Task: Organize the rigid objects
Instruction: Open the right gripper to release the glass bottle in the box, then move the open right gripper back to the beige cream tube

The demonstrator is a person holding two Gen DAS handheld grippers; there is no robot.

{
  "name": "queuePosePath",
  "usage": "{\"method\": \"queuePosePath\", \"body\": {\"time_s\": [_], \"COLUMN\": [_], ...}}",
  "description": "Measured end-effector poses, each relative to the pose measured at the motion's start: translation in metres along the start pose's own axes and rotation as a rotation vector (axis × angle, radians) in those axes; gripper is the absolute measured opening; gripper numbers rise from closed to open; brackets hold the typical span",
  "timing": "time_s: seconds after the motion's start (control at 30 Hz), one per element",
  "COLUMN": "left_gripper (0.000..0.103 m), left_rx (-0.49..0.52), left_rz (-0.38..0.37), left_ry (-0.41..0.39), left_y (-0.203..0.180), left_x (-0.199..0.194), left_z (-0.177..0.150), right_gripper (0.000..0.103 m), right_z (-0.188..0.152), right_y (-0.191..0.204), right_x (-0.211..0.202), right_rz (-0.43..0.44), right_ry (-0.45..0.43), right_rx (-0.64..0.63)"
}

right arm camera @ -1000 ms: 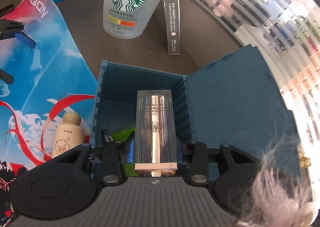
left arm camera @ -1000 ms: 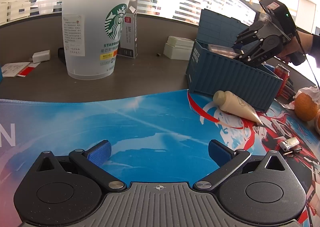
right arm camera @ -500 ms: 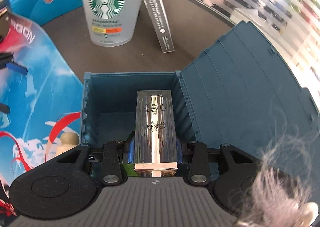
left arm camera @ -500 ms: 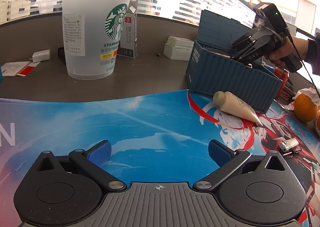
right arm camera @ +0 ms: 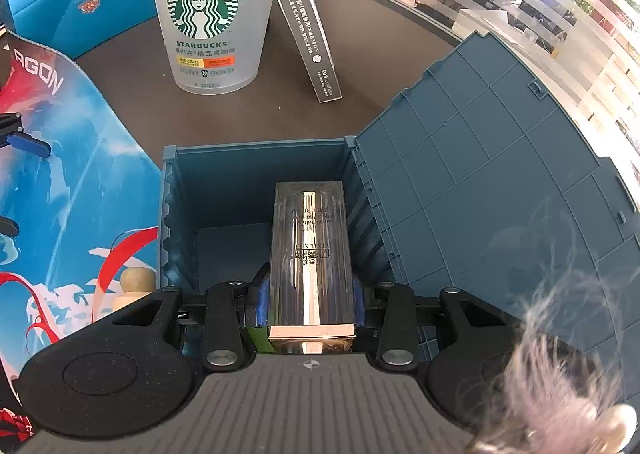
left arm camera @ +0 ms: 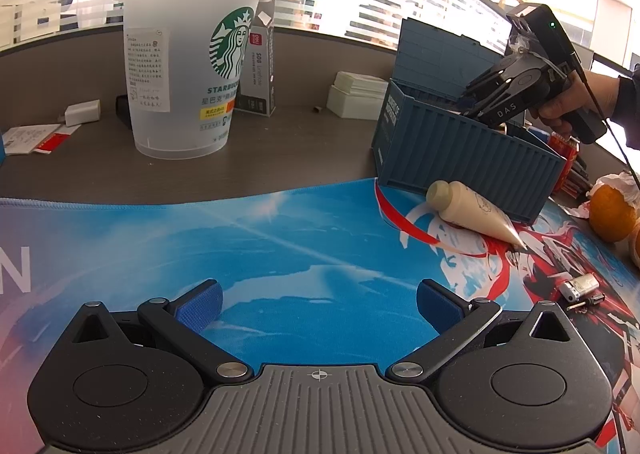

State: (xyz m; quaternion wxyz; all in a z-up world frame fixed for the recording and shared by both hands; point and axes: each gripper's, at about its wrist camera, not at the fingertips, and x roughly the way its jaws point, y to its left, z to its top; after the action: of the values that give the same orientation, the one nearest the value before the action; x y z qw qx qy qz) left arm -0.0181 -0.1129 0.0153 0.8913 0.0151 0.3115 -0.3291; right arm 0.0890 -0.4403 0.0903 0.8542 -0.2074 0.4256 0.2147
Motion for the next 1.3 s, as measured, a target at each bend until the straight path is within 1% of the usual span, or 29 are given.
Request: {"method": "queuePosePath", "body": {"time_s": [0.4,0.43,0.53,0.57,0.7,0.73,0.77,0.8,0.87,0.93,1.0,1.13,1.17,1.23,1.3], "left_gripper": [0.103,0.103,0.103,0.103,0.103,0.103,0.103,0.103,0.103,0.103,0.103,0.103,0.103,0.103,0.103], "left_rx": [0.002,0.003,0.007,0.008,0.012,0.013,0.014,0.016,0.02,0.025,0.032,0.047,0.051,0.057,0.063], "left_rz": [0.001,0.002,0.005,0.006,0.009,0.01,0.011,0.012,0.015,0.02,0.026,0.038,0.041,0.047,0.052], "left_ry": [0.001,0.001,0.003,0.004,0.005,0.005,0.006,0.006,0.008,0.01,0.013,0.019,0.021,0.024,0.026], "left_y": [-0.001,-0.001,-0.001,-0.001,-0.002,-0.002,-0.002,-0.002,-0.003,-0.004,-0.005,-0.007,-0.008,-0.009,-0.01], "left_x": [0.0,0.0,0.001,0.001,0.001,0.001,0.001,0.002,0.002,0.002,0.003,0.003,0.004,0.004,0.005], "left_z": [0.0,0.0,-0.001,-0.001,-0.001,-0.001,-0.001,-0.001,-0.001,-0.001,0.0,0.0,0.0,0.0,0.0], "right_gripper": [0.04,0.041,0.052,0.053,0.054,0.055,0.059,0.063,0.086,0.097,0.099,0.103,0.103,0.103,0.103], "right_z": [0.0,0.0,-0.001,-0.001,-0.001,-0.001,-0.001,-0.002,-0.007,-0.017,-0.028,-0.049,-0.055,-0.063,-0.07], "right_y": [0.001,0.001,0.003,0.005,0.009,0.01,0.013,0.016,0.027,0.043,0.061,0.1,0.111,0.129,0.14], "right_x": [-0.004,-0.005,-0.01,-0.012,-0.025,-0.032,-0.038,-0.045,-0.062,-0.082,-0.097,-0.109,-0.107,-0.097,-0.08], "right_rz": [-0.033,-0.032,-0.027,-0.032,-0.055,-0.061,-0.066,-0.07,-0.077,-0.073,-0.055,0.03,0.044,0.065,0.053], "right_ry": [-0.003,-0.005,-0.017,-0.021,-0.057,-0.073,-0.089,-0.115,-0.179,-0.27,-0.346,-0.433,-0.441,-0.417,-0.382], "right_rx": [-0.013,-0.008,-0.012,-0.019,-0.017,-0.012,-0.009,-0.007,-0.007,-0.015,-0.012,-0.003,-0.012,-0.013,0.009]}}
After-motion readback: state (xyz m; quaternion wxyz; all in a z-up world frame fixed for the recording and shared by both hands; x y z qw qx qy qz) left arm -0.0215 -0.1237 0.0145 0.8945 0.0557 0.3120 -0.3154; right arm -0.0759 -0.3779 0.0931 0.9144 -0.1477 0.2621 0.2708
